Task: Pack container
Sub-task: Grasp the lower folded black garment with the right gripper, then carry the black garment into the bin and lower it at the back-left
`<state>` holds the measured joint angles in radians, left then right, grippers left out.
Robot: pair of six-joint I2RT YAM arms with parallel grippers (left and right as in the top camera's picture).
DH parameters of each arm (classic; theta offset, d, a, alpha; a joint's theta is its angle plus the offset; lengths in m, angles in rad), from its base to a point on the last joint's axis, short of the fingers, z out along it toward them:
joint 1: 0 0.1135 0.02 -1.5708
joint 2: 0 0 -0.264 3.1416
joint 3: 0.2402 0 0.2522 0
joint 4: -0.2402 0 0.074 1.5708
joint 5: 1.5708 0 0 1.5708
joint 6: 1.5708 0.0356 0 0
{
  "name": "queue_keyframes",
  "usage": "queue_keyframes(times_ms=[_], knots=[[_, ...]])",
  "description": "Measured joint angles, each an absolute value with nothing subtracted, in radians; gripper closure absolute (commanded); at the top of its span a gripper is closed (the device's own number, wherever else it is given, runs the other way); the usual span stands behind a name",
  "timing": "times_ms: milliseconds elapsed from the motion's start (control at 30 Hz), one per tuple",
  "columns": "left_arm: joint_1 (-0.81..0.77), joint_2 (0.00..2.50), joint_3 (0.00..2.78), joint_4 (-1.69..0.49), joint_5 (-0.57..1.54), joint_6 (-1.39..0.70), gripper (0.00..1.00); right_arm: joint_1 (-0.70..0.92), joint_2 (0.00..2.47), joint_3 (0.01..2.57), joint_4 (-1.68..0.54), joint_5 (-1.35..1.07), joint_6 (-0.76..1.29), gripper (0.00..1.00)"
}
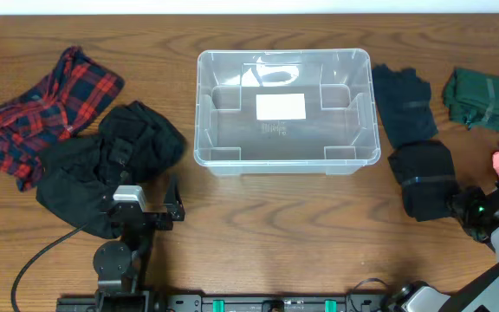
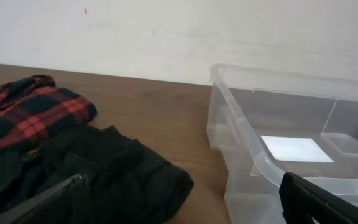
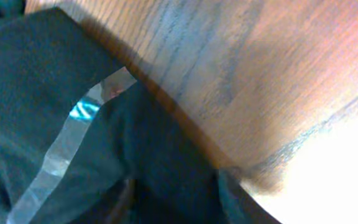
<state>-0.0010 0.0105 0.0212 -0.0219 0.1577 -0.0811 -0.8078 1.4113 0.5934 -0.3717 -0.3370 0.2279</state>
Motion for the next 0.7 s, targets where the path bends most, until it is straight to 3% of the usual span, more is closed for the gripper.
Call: queue_keyframes(times_ms=[67,367,700], knots=[[-0.001,0.01,0.021,-0.022,0.158,-0.081,0.02,-0.808,1.411,0.593,-0.371,-0.342,0.236,0.99],[-0.001,0.01,0.022,-0.022,0.158,-0.081,0.02,-0.81,1.406,0.597,-0.394,-0.414,0.234,0.99],[-0.001,0.01,0.021,-0.022,0.157,-0.081,0.02,-0.785,1.273,0.953,-0.827,-0.478,0.168,0.99]])
